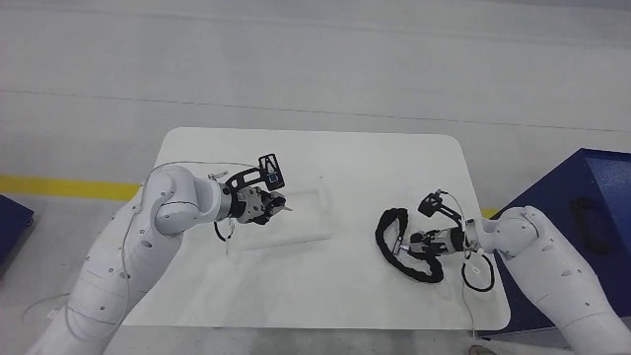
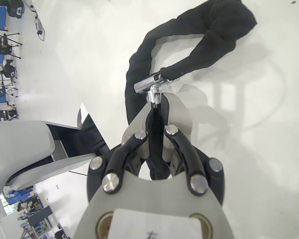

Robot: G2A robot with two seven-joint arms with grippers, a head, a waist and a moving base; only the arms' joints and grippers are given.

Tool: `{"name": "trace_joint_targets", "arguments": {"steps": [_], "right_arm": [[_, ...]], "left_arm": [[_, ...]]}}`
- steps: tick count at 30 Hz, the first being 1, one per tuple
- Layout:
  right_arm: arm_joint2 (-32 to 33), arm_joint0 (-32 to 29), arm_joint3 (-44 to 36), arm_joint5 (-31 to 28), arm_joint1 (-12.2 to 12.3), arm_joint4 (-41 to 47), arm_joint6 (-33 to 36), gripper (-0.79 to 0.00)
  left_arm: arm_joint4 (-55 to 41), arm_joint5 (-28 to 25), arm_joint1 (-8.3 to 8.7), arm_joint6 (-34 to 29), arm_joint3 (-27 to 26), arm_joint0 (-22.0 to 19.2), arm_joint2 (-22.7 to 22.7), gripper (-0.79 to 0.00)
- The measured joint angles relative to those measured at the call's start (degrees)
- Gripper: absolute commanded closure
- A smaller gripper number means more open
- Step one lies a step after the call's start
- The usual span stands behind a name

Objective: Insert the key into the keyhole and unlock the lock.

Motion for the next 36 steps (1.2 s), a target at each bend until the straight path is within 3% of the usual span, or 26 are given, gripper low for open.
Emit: {"name": "trace_joint_targets", "arguments": {"steps": [2,9,15,16,18,25,29,35,36], "right_arm": [[-0.1,-0.4,-1.5,0.5,0.2,-1.4,0.3,-0.268],[-0.3,-1.7,-5.5,3.8,0.6,-6.1,-0.8,-0.388],[1.0,-3.8,-10.6,5.4,1.4,-14.8,-5.8,-0.391],[1.3,-4.4,-11.9,6.0,1.6,-16.9,-7.0,-0.474],[2.1,-6.2,-14.8,7.8,2.0,-21.3,-9.6,-0.443],[4.4,-9.3,-20.0,9.9,3.0,-26.6,-11.3,-0.468],[4.4,-10.5,-22.1,9.5,3.2,-31.0,-12.2,-0.536],[2.0,-12.2,-25.5,14.0,2.8,-39.5,-13.7,-0.496],[1.5,-12.4,-26.0,14.8,2.6,-40.8,-14.0,-0.459]], "left_arm": [[0.0,0.0,0.0,0.0,0.0,0.0,0.0,0.0],[0.0,0.0,0.0,0.0,0.0,0.0,0.0,0.0],[0.0,0.0,0.0,0.0,0.0,0.0,0.0,0.0],[0.0,0.0,0.0,0.0,0.0,0.0,0.0,0.0],[0.0,0.0,0.0,0.0,0.0,0.0,0.0,0.0],[0.0,0.0,0.0,0.0,0.0,0.0,0.0,0.0],[0.0,0.0,0.0,0.0,0.0,0.0,0.0,0.0],[0.0,0.0,0.0,0.0,0.0,0.0,0.0,0.0],[0.0,0.0,0.0,0.0,0.0,0.0,0.0,0.0]]}}
